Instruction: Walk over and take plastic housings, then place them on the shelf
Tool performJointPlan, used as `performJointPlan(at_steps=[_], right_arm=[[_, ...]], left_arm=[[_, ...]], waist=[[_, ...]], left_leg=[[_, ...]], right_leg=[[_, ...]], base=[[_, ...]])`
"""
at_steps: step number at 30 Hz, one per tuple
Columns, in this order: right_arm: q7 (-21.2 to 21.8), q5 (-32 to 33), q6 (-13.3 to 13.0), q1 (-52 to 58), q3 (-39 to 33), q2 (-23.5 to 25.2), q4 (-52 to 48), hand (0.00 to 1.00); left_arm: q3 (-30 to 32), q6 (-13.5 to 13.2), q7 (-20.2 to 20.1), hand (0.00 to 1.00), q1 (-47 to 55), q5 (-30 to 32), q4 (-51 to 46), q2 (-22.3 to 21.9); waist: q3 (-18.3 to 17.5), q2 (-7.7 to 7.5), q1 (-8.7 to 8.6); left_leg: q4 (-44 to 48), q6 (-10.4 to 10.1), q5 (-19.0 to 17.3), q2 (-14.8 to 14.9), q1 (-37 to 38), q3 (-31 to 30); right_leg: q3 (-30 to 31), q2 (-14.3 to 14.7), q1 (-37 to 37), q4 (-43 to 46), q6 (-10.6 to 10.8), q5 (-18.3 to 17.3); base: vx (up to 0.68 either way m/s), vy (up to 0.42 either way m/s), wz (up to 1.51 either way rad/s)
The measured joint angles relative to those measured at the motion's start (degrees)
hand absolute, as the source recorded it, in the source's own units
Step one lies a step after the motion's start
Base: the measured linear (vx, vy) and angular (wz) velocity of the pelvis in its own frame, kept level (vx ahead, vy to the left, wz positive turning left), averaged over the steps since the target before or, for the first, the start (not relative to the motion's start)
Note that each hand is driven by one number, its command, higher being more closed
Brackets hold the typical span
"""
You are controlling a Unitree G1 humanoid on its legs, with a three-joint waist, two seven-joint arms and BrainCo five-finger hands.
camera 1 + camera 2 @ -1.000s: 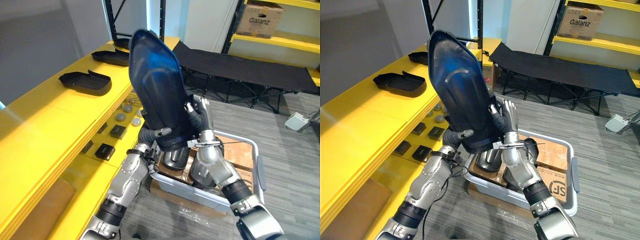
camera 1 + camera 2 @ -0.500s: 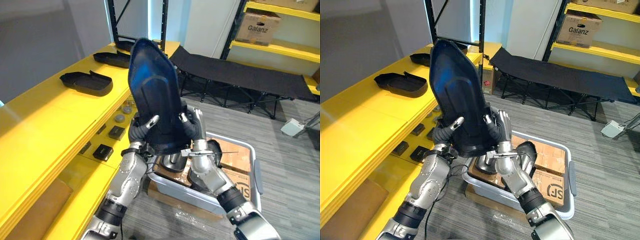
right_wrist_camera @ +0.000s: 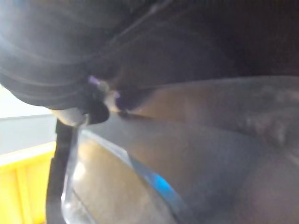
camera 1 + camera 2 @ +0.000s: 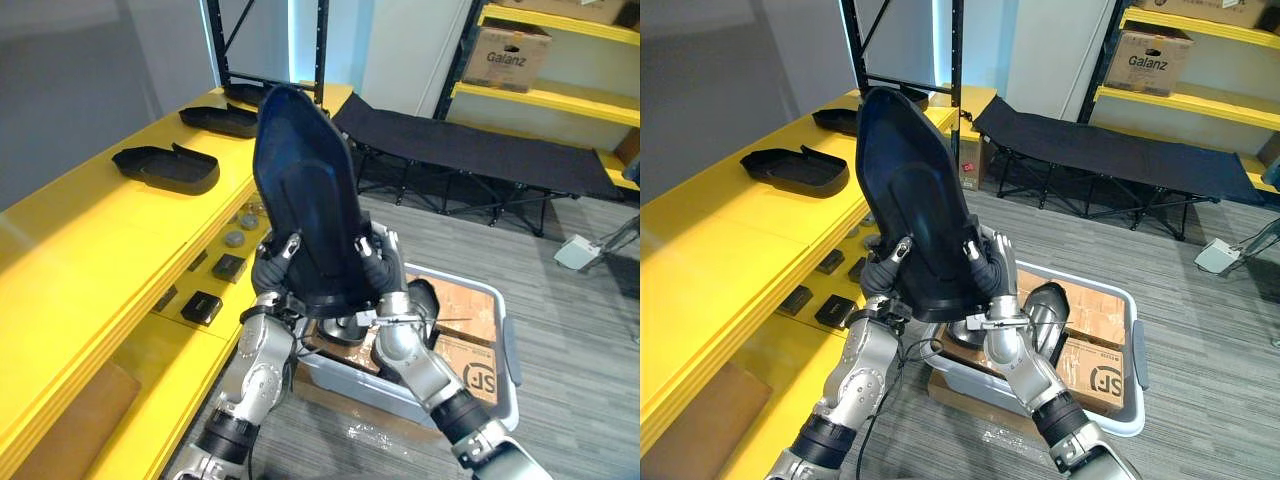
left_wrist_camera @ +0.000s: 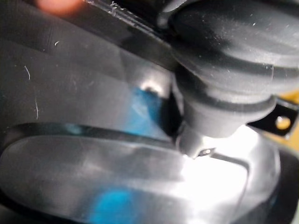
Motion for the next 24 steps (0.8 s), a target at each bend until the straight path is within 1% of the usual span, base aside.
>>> performJointPlan(at_steps=[2,3,4,5,6,7,8,10,11,12,13,14,16,17,18,20,21,22,23,24], right_arm=[[0.12,1.87,-0.5,1.5,1.6,0.12,-0.61,0.0],[0.15,2.3,-0.97,2.93,1.89,0.6,-0.64,0.0],[0.2,2.86,-1.08,4.46,1.87,0.97,-0.62,0.0],[0.27,3.08,-1.15,5.25,1.9,1.06,-0.62,0.0],[0.61,3.93,-1.22,6.73,1.88,1.22,-0.62,0.0],[1.63,4.11,-1.5,8.07,1.98,1.7,-0.63,0.0],[1.75,4.47,-1.7,8.51,1.88,2.06,-0.66,0.0],[2.48,8.58,-2.96,9.03,1.32,3.0,-2.98,0.0],[2.69,9.44,-3.16,9.37,0.62,3.06,-4.21,0.0],[3.14,10.96,-4.88,10.23,-0.59,3.37,-6.74,0.0],[3.57,11.87,-6.13,10.8,-1.4,3.65,-8.78,0.0],[4.11,13.34,-7.91,11.26,-3.09,4.15,-11.06,0.0],[5.48,16.61,-10.06,12.06,-6.69,4.66,-13.61,0.0],[9.36,22.24,-11.66,13.02,-10.43,4.45,-15.97,0.0],[10.93,24.39,-11.96,13.45,-11.94,4.27,-16.84,0.0],[17.94,32.91,-13.46,15.65,-17.11,3.51,-18.77,0.0],[19.98,34.99,-13.64,16.17,-18.2,3.39,-18.96,0.0],[23.64,38.32,-13.7,17.64,-20.39,3.25,-19.33,0.0],[25.37,39.94,-13.68,18.62,-21.78,3.23,-19.49,0.0],[28.34,42.97,-13.29,20.96,-24.68,3.17,-20.09,0.0]], left_arm=[[0.03,-0.44,0.82,1.0,0.13,1.94,-0.15,-0.05],[0.44,-0.98,2.64,1.0,0.13,4.52,-0.91,-0.36],[1.25,-1.22,5.22,1.0,0.13,8.44,-2.34,-1.35],[1.93,-1.27,6.62,1.0,0.13,10.95,-3.14,-2.16],[3.52,-2.15,8.62,1.0,0.09,14.32,-4.45,-3.71],[5.51,-3.25,9.97,1.0,0.04,16.78,-5.77,-4.92],[6.6,-3.48,10.88,1.0,0.03,19.15,-6.3,-5.18],[9.22,-3.38,14.11,1.0,0.43,30.98,-6.47,-5.62],[9.87,-3.16,14.7,1.0,0.92,33.87,-6.45,-5.59],[10.3,-2.76,16.0,1.0,2.2,39.2,-6.4,-5.28],[10.81,-2.66,16.67,1.0,3.33,42.21,-6.37,-5.26],[12.55,-2.37,18.07,1.0,4.56,45.16,-6.07,-5.29],[15.66,-2.27,20.17,1.0,5.91,48.45,-5.24,-5.53],[18.82,-2.21,22.1,1.0,7.68,52.1,-4.95,-5.44],[19.98,-2.19,22.95,1.0,8.4,53.57,-4.88,-5.31],[23.37,-1.89,26.23,1.0,10.13,58.73,-3.21,-4.36],[23.82,-1.82,26.97,1.0,10.48,59.81,-2.72,-4.3],[24.45,-1.64,27.84,1.0,11.41,61.36,-2.32,-3.85],[24.84,-1.64,28.46,1.0,11.58,62.22,-2.01,-3.88],[24.94,-1.75,29.44,1.0,11.57,62.84,-1.09,-3.97]], waist=[[-0.17,-0.25,0.12],[-0.3,-0.45,0.15],[-0.38,-0.57,0.21],[-0.4,-0.6,0.24],[-0.42,-0.63,0.23],[-0.42,-0.64,0.22],[-0.42,-0.64,0.21],[-0.4,-0.62,0.27],[-0.4,-0.62,0.28],[-0.38,-0.6,0.42],[-0.38,-0.59,0.45],[-0.36,-0.59,0.37],[-0.33,-0.54,0.35],[-0.26,-0.44,0.24],[-0.19,-0.35,0.21],[0.22,0.23,0.24],[0.34,0.41,0.22],[0.52,0.67,0.12],[0.63,0.84,0.07],[1.03,1.47,-0.09]], left_leg=[[0.01,-0.08,-0.05,0.31,-0.33,0.07],[0.01,-0.09,-0.04,0.37,-0.69,0.0],[0.02,-0.08,-0.03,0.34,-1.1,-0.01],[0.02,-0.07,-0.02,0.3,-1.27,-0.03],[0.02,-0.06,-0.01,0.21,-1.37,-0.12],[0.02,-0.05,-0.02,0.21,-1.36,-0.21],[0.02,-0.05,-0.02,0.22,-1.44,-0.27],[0.01,-0.04,-0.01,0.23,-2.05,-0.97],[0.01,-0.04,-0.02,0.23,-2.08,-1.23],[0.0,0.01,-0.06,0.21,-2.12,-1.46],[-0.01,0.07,-0.1,0.16,-2.25,-1.58],[-0.01,0.09,-0.12,0.11,-2.36,-1.61],[-0.01,0.1,-0.13,0.1,-2.34,-1.62],[-0.01,0.11,-0.13,0.11,-2.32,-1.6],[-0.02,0.11,-0.13,0.11,-2.3,-1.59],[-0.08,0.11,-0.13,0.14,-2.05,-1.58],[-0.1,0.11,-0.13,0.15,-1.99,-1.59],[-0.46,0.16,-0.16,0.18,-2.12,-1.84],[-0.48,0.44,-0.38,0.28,-2.11,-2.08],[-0.52,0.73,-0.65,0.54,-2.09,-3.32]], right_leg=[[0.07,0.25,-0.59,0.29,-0.3,-0.22],[0.04,0.3,-0.86,0.33,-0.22,-0.17],[0.04,0.26,-1.41,0.45,-0.07,-0.07],[0.05,0.22,-1.47,0.48,-0.05,-0.06],[-0.01,0.16,-1.5,0.48,0.0,-0.02],[-0.04,0.16,-1.48,0.48,0.01,-0.01],[-0.13,0.18,-1.49,0.48,0.02,-0.01],[-0.65,0.22,-1.6,0.47,0.02,-0.01],[-0.71,0.23,-1.57,0.48,0.02,-0.02],[-0.82,0.22,-1.5,0.48,0.02,-0.03],[-0.85,0.18,-1.55,0.49,0.02,-0.03],[-0.81,0.14,-1.62,0.49,0.03,-0.03],[-0.78,0.12,-1.59,0.54,0.04,-0.04],[-0.75,0.13,-1.59,0.59,0.04,-0.05],[-0.74,0.13,-1.59,0.62,0.04,-0.05],[-0.69,0.12,-1.46,1.02,0.05,-0.07],[-0.61,0.11,-1.48,1.22,0.06,-0.14],[-0.25,0.08,-1.5,1.61,0.17,-0.29],[0.49,0.15,-1.5,1.95,0.32,-0.42],[3.12,0.22,-1.45,3.19,0.75,-0.75]], base=[[0.0,-0.004,-0.02],[0.0,0.0,0.0],[0.0,0.0,0.0],[0.0,0.0,0.0],[0.0,0.0,0.0],[0.0,0.0,0.0],[0.01,0.003,0.05],[0.0,-0.004,0.14],[0.0,-0.003,0.13],[0.0,0.004,0.08],[0.0,0.01,0.06],[0.0,0.012,0.03],[0.0,0.0,0.0],[0.0,0.0,0.0],[0.0,0.0,0.0],[0.0,0.0,0.0],[0.0,0.0,0.0],[-0.05,0.001,0.02],[-0.04,0.018,0.15],[-0.02,0.059,0.47]])
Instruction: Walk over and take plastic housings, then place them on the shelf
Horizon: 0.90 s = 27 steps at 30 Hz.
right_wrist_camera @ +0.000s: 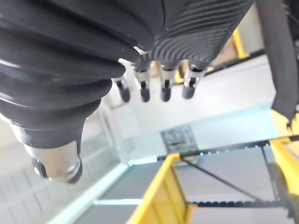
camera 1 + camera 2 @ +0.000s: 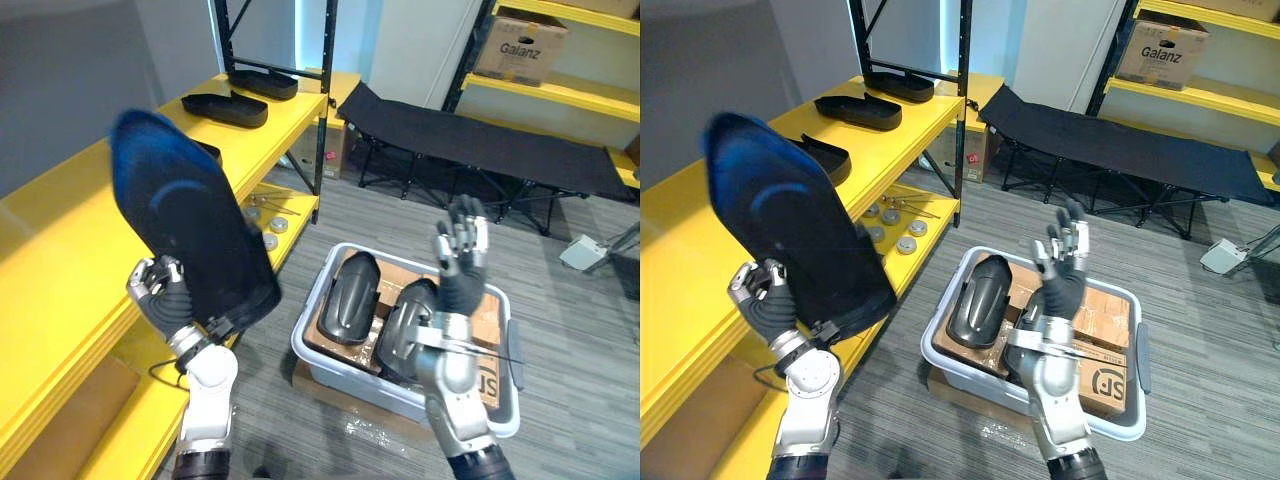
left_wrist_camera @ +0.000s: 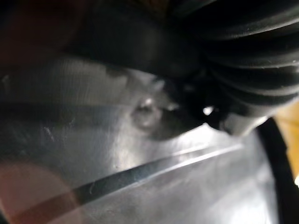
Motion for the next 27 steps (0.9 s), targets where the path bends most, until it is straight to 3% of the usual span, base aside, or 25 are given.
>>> performJointPlan(at_steps=[1,3,6,8,10,14,16,18,19,21,22,23,24,25,26,27], right_arm=[[1.98,1.63,0.31,2.37,-3.14,-0.04,-0.46,0.0],[4.91,3.86,1.81,5.51,-6.4,-0.04,-0.43,0.0],[9.79,5.32,4.65,7.33,-7.2,0.14,1.08,0.0],[12.5,5.3,5.99,7.44,-7.13,0.11,2.91,0.0],[14.36,6.59,7.52,6.66,-5.82,-0.15,7.38,0.0],[14.65,6.69,8.41,1.67,1.42,-0.05,15.01,0.0],[11.96,-0.43,8.39,-3.03,4.99,-0.16,17.15,0.0],[8.89,-3.87,8.47,-4.48,4.88,-0.4,16.91,0.0],[7.92,-4.52,8.55,-4.47,4.01,-0.74,16.73,0.0],[4.79,-6.6,10.55,-4.29,0.66,-2.31,16.49,0.0],[3.79,-6.7,11.66,-4.33,-0.3,-3.07,16.49,0.0],[3.69,-6.6,12.15,-4.38,-0.97,-2.65,15.97,0.0],[3.69,-6.58,12.38,-4.48,-1.15,-2.23,15.23,0.0],[3.8,-6.49,12.47,-4.53,-1.19,-2.8,13.34,0.0],[3.93,-6.34,12.45,-3.78,-1.49,-1.85,12.59,0.0],[4.0,-6.39,12.51,-2.76,-1.44,-1.06,12.51,0.0]], left_arm=[[0.19,-0.54,0.1,1.0,0.12,0.07,0.73,0.03],[0.99,-1.95,0.08,1.0,0.91,-0.52,0.88,0.38],[3.8,-3.64,0.01,1.0,4.26,-4.16,0.48,0.6],[4.58,-3.66,-0.36,1.0,6.51,-5.72,-1.28,-1.11],[4.52,-3.69,-1.97,1.0,10.87,-5.69,-7.92,-3.47],[7.48,-4.57,-6.95,1.0,17.26,-7.26,-17.22,-3.51],[10.17,-5.63,-11.7,1.0,20.36,-10.7,-19.18,-3.95],[11.18,-6.35,-17.22,1.0,22.1,-15.58,-19.42,-4.18],[11.09,-6.62,-18.97,1.0,22.28,-16.91,-19.43,-4.22],[11.0,-8.06,-24.75,1.0,22.43,-20.67,-19.45,-5.42],[10.6,-8.13,-27.05,1.0,23.27,-23.35,-19.45,-5.52],[10.23,-8.14,-28.42,1.0,23.85,-24.82,-19.9,-5.07],[10.03,-8.18,-28.78,1.0,23.9,-25.11,-20.37,-4.75],[9.43,-8.34,-29.48,1.0,24.4,-25.18,-20.96,-4.98],[8.17,-8.04,-30.5,1.0,23.93,-25.22,-20.37,-4.67],[7.0,-8.04,-31.12,1.0,23.7,-25.21,-20.47,-4.66]], waist=[[0.41,0.63,-1.06],[0.33,0.5,-2.68],[0.24,-0.07,-2.63],[0.55,0.9,-2.46],[1.04,2.71,-1.02],[1.03,2.99,3.01],[1.33,3.1,4.73],[2.24,3.23,4.96],[2.3,3.29,4.85],[2.65,4.16,5.04],[2.75,4.2,5.08],[3.29,1.97,5.06],[3.57,1.14,5.37],[3.44,2.88,5.53],[4.16,2.63,4.16],[4.28,2.34,3.52]], left_leg=[[-0.01,-0.08,-0.03,0.4,-0.33,-1.83],[0.0,-0.5,0.37,0.47,-1.46,-4.27],[0.03,-1.63,1.6,0.46,-2.37,-5.44],[0.06,-2.36,2.36,0.74,-3.78,-8.01],[0.08,-3.01,3.23,0.92,-5.11,-12.01],[0.34,-3.66,4.07,0.42,-6.17,-18.53],[0.13,-3.03,4.98,-0.28,-8.16,-22.32],[0.52,0.98,5.87,0.83,-9.68,-14.96],[1.53,2.0,6.45,1.35,-10.76,-11.5],[4.73,3.09,6.49,3.47,-13.21,-1.31],[5.61,3.06,4.22,3.46,-13.4,2.05],[9.2,3.57,1.8,3.06,-14.73,5.29],[14.39,4.72,1.65,2.75,-16.38,5.53],[19.1,1.58,0.57,3.64,-16.79,5.16],[20.08,-0.94,0.48,2.75,-16.95,5.05],[19.34,-0.69,0.9,2.29,-16.73,5.33]], right_leg=[[3.21,0.1,-0.13,2.0,0.08,-0.58],[5.67,-0.11,-0.98,4.97,-0.24,-3.24],[5.34,-0.27,-1.23,5.57,0.81,-7.3],[3.15,0.15,-0.9,5.53,0.79,-8.23],[-1.12,0.6,0.46,5.49,0.54,-8.55],[-7.08,1.01,3.85,5.54,0.51,-10.11],[-12.32,1.09,5.6,6.26,0.58,-11.82],[-18.9,0.99,8.75,6.24,0.59,-12.1],[-21.11,0.98,9.59,6.3,0.59,-12.1],[-25.55,0.74,12.19,8.24,0.49,-12.24],[-25.96,-1.01,12.14,11.1,-0.34,-12.73],[-25.0,-4.58,11.49,12.62,-2.11,-14.6],[-23.67,-6.12,10.63,13.51,-1.98,-16.69],[-21.5,-5.97,10.27,14.68,1.13,-18.81],[-20.79,-7.16,10.29,15.15,3.49,-17.88],[-20.59,-7.52,9.97,14.99,3.13,-16.7]], base=[[0.01,0.08,0.65],[0.01,0.041,0.73],[0.02,-0.075,0.29],[0.0,-0.108,0.56],[-0.01,-0.092,0.89],[0.0,-0.069,0.96],[-0.04,-0.083,1.34],[-0.04,-0.036,1.68],[-0.04,0.036,2.04],[-0.02,0.11,1.79],[0.01,0.191,0.96],[0.03,0.184,0.38],[0.06,0.087,-0.28],[0.07,0.058,-0.37],[0.05,0.074,-0.31],[0.03,0.152,0.0]])
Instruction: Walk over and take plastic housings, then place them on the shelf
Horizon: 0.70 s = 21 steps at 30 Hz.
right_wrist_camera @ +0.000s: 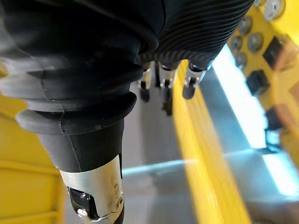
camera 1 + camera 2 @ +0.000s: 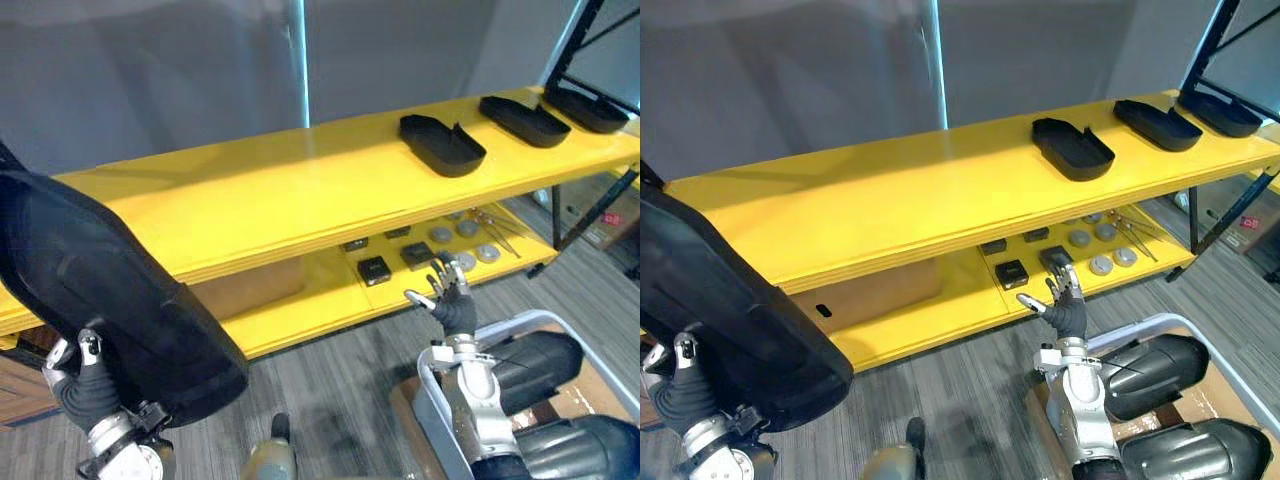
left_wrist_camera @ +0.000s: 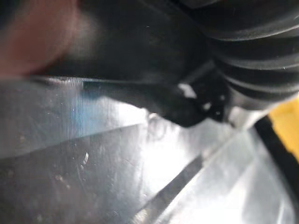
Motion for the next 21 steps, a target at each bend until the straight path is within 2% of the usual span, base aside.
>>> performJointPlan(at_steps=[3,6,10,12,14,15,16,17,18,19,20,21], right_arm=[[0.18,1.02,0.52,2.76,-0.16,2.6,-0.41,0.0],[1.34,2.05,0.25,5.03,0.26,3.48,-3.1,0.0],[3.35,0.87,-0.39,5.13,2.75,3.42,-4.47,0.0],[3.52,0.21,-0.97,4.45,4.17,3.36,-3.99,0.0],[1.42,-1.6,-2.29,3.18,4.33,3.24,-2.97,0.0],[-0.54,-1.78,-3.42,2.34,4.23,3.14,-1.37,0.0],[-1.81,-1.92,-3.89,2.17,4.06,3.0,-0.99,0.0],[-2.86,-1.92,-5.1,2.21,3.62,2.87,-1.01,0.0],[-3.26,-1.89,-5.79,2.21,3.0,2.9,-1.04,0.0],[-3.52,-1.87,-6.61,2.25,2.28,3.46,-1.1,0.0],[-3.39,-1.88,-6.82,2.28,2.02,3.93,-1.79,0.0],[-3.24,-1.9,-6.83,2.39,1.86,3.93,-2.23,0.0]], left_arm=[[-3.0,0.06,-1.46,1.0,-0.53,0.25,-0.2,0.65],[-3.19,0.02,-0.67,1.0,-0.49,-0.59,-0.54,0.83],[-3.0,-0.26,0.87,1.0,-0.51,-2.28,-0.7,0.78],[-2.46,-0.4,0.87,1.0,-0.55,-2.19,-1.85,0.69],[-2.06,-0.94,-0.17,1.0,-1.11,-1.77,-3.33,0.71],[-1.75,-1.56,-1.39,1.0,-1.7,-1.38,-3.91,0.75],[-1.46,-2.0,-2.06,1.0,-1.88,-0.32,-3.91,0.79],[-1.42,-2.27,-2.58,1.0,-1.76,0.71,-3.98,1.32],[-1.38,-2.27,-2.69,1.0,-1.74,1.05,-4.03,2.0],[-0.99,-2.38,-2.63,1.0,-2.07,2.41,-4.07,3.44],[-0.67,-2.38,-2.33,1.0,-3.26,2.84,-3.91,4.76],[-0.35,-2.37,-2.18,1.0,-3.87,2.84,-3.83,5.2]], waist=[[0.52,-1.03,-0.6],[1.11,-0.1,-0.51],[2.72,1.3,0.2],[3.66,1.54,0.74],[5.32,1.64,1.44],[5.96,1.41,1.82],[6.17,1.56,1.82],[6.53,1.84,1.68],[6.5,2.46,1.53],[6.9,2.96,1.13],[6.8,2.08,0.34],[6.78,1.96,-0.12]], left_leg=[[-3.3,0.71,1.46,-0.72,0.59,0.88],[-8.27,1.48,3.86,-2.05,1.62,0.57],[-14.25,2.0,7.27,-4.1,1.74,-1.34],[-12.76,2.44,6.9,-4.97,0.42,-2.61],[-8.43,3.24,4.73,-5.96,-0.81,-3.87],[-5.09,4.06,2.54,-6.83,-1.14,-4.7],[-2.91,4.47,0.79,-7.32,-1.03,-5.54],[-1.16,5.14,-1.05,-7.43,-0.26,-6.55],[-0.85,5.46,-1.78,-7.46,0.61,-7.07],[-1.01,6.17,-2.64,-7.2,1.94,-8.99],[-2.2,6.96,-2.51,-7.15,2.82,-10.98],[-3.01,7.22,-2.34,-7.17,3.25,-12.0]], right_leg=[[1.13,-0.13,-1.0,-1.85,-0.09,3.52],[1.08,-0.14,-1.49,-3.1,-0.84,6.15],[0.76,-0.29,-2.06,-3.4,-1.14,6.56],[0.14,-0.81,-1.72,-2.76,-1.15,6.56],[-0.62,-2.38,-1.02,0.54,-1.2,6.59],[0.0,-4.43,-1.32,5.5,-1.84,6.8],[2.22,-6.08,-2.56,11.31,-5.93,7.78],[7.76,-7.26,-5.87,18.9,-13.14,12.36],[11.34,-7.26,-7.57,22.29,-15.56,16.1],[18.61,-5.36,-10.96,28.06,-12.93,15.36],[23.13,-1.65,-14.65,30.85,-8.6,7.37],[23.82,0.08,-16.03,30.79,-8.18,4.88]], base=[[0.0,0.105,-0.05],[0.01,0.085,0.13],[0.0,0.044,0.37],[0.03,0.011,0.47],[0.05,0.059,0.46],[0.03,0.11,0.41],[0.06,0.22,0.49],[0.08,0.206,0.37],[0.12,0.221,0.44],[0.13,0.119,0.6],[0.13,0.099,0.72],[0.15,0.088,0.76]])
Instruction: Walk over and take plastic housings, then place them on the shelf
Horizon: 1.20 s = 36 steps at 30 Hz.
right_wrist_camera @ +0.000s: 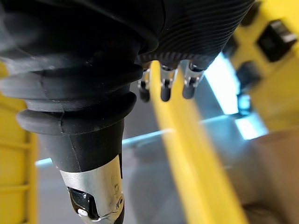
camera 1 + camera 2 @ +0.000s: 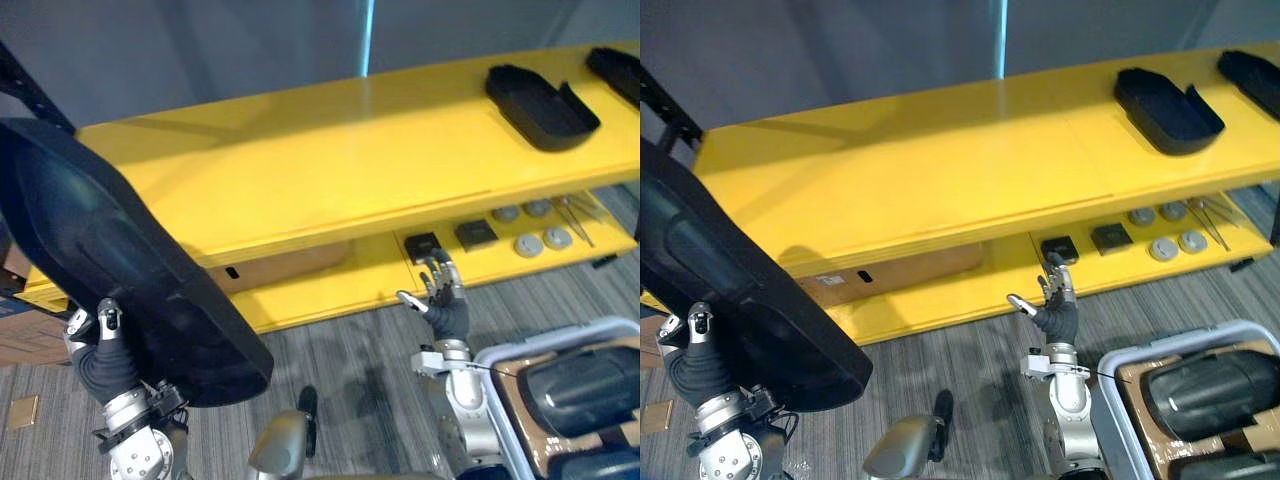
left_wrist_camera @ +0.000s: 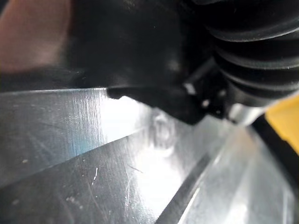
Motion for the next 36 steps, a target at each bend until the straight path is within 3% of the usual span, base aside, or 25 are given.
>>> performJointPlan(at_steps=[2,4,7,9,10,11,13,14,17,22,26,29,30,33,36], right_arm=[[1.07,-0.79,-0.04,0.33,-2.22,-0.02,-0.92,0.0],[1.3,-1.29,-0.25,0.19,-3.83,-0.2,-1.86,0.0],[1.43,-0.46,-1.45,0.12,-6.58,-0.76,-2.23,0.0],[2.24,-0.44,-1.68,-0.06,-7.51,-1.03,-2.35,0.0],[2.38,-0.43,-1.85,-0.21,-7.78,-1.42,-2.57,0.0],[2.36,-0.44,-1.95,-0.29,-7.9,-1.76,-2.59,0.0],[1.79,-0.65,-1.94,-0.89,-9.08,-3.15,-2.8,0.0],[0.8,-1.03,-1.73,-0.81,-10.43,-3.2,-3.71,0.0],[-2.95,-2.02,-1.64,-0.27,-16.25,-3.2,-8.2,0.0],[-4.73,-4.46,-1.69,0.69,-19.54,-2.95,-13.99,0.0],[-1.25,-3.9,-1.62,2.45,-19.91,-2.9,-17.5,0.0],[2.27,-3.87,-1.33,3.83,-20.01,-2.96,-19.47,0.0],[3.89,-3.91,-1.25,4.65,-19.91,-3.02,-20.05,0.0],[6.52,-3.93,-1.22,4.88,-19.41,-3.51,-20.17,0.0],[9.89,-3.87,-0.98,4.87,-17.38,-6.03,-20.3,0.0]], left_arm=[[0.39,0.09,0.68,1.0,-2.09,-0.05,0.17,0.72],[0.43,0.14,1.94,1.0,-3.43,-0.12,0.22,1.43],[-0.11,0.23,4.07,1.0,-6.97,0.07,2.02,2.17],[-0.51,0.33,4.32,1.0,-7.05,0.34,2.65,2.26],[-0.7,0.37,4.49,1.0,-6.79,1.3,2.75,2.19],[-0.88,0.4,4.45,1.0,-6.65,1.51,2.78,2.18],[-2.11,0.4,3.6,1.0,-6.31,1.78,2.93,0.91],[-2.46,0.4,2.88,1.0,-6.78,2.03,2.92,0.91],[-2.5,0.01,-0.11,1.0,-8.15,2.82,2.1,1.0],[-2.58,0.35,-5.76,1.0,-9.01,3.77,1.5,2.6],[-4.76,4.21,-10.36,1.0,-11.93,3.32,1.45,7.79],[-6.64,9.17,-12.48,1.0,-16.43,1.4,3.68,9.55],[-7.56,11.68,-12.81,1.0,-19.38,0.43,6.89,10.4],[-8.7,16.22,-12.66,1.0,-25.0,-0.7,14.53,12.05],[-9.05,20.42,-11.95,1.0,-31.01,-0.95,25.13,14.37]], waist=[[0.08,-0.51,-0.05],[0.06,-0.34,-0.22],[-0.16,-0.68,-2.4],[-1.35,-2.19,-2.63],[-2.5,-3.32,-2.65],[-2.84,-3.18,-2.64],[-4.49,-0.2,-2.68],[-5.0,0.65,-3.5],[-5.94,2.08,-4.13],[-6.26,0.66,-4.76],[-6.62,-0.09,-6.17],[-6.62,-0.07,-8.14],[-6.74,0.12,-8.98],[-6.79,0.21,-9.74],[-6.93,0.53,-11.65]], left_leg=[[-2.03,0.41,0.01,-0.28,2.88,-1.27],[-1.78,0.73,-1.0,-0.48,3.87,-1.78],[-1.41,0.1,-1.94,-1.79,4.13,-6.05],[-1.93,-0.63,-2.83,-3.17,4.75,-7.25],[-1.7,-1.43,-3.92,-3.78,4.89,-7.6],[-1.65,-1.75,-4.35,-3.64,5.08,-7.62],[-1.32,-3.01,-4.9,-1.18,5.77,-7.09],[-1.56,-3.42,-4.65,-0.72,5.85,-5.86],[-6.01,-3.85,-4.27,1.5,9.82,-0.61],[-7.88,-3.91,-4.22,1.68,11.21,3.39],[-9.18,-3.92,-4.24,1.63,12.78,6.72],[-9.32,-3.96,-4.32,1.75,13.55,9.59],[-9.34,-4.06,-4.6,2.01,14.09,10.96],[-9.13,-3.96,-5.08,2.61,14.75,14.32],[-8.97,-3.99,-5.14,2.84,14.71,16.41]], right_leg=[[-0.09,4.34,-3.28,-6.58,0.49,-4.98],[1.9,6.83,-5.81,-14.85,0.46,-4.94],[8.68,9.84,-7.31,-25.75,3.35,-2.85],[10.99,9.86,-6.36,-30.47,2.75,-1.82],[11.49,9.79,-5.43,-32.33,2.82,2.13],[11.19,9.86,-5.21,-32.54,3.02,3.72],[9.09,11.72,-2.94,-34.16,2.24,4.23],[7.94,11.98,-1.54,-35.41,2.24,4.24],[6.0,13.27,1.6,-37.09,2.23,4.24],[8.1,13.41,1.88,-39.18,2.16,4.27],[10.55,13.46,2.04,-40.43,2.03,4.38],[12.58,13.73,1.89,-40.83,1.81,4.88],[13.71,14.09,1.89,-40.91,1.76,5.2],[16.39,14.95,1.46,-41.38,1.67,6.21],[18.47,15.42,0.4,-41.51,1.55,7.01]], base=[[0.17,0.075,0.45],[0.16,0.009,0.2],[0.2,-0.08,0.74],[0.22,-0.194,0.57],[0.19,-0.203,0.39],[0.25,-0.251,0.26],[0.3,-0.208,0.25],[0.27,-0.155,0.43],[0.19,-0.069,0.3],[0.11,0.018,-0.23],[0.01,0.016,-0.39],[-0.05,0.012,-0.41],[-0.06,0.011,-0.38],[-0.08,0.009,-0.57],[-0.07,0.0,-0.36]])
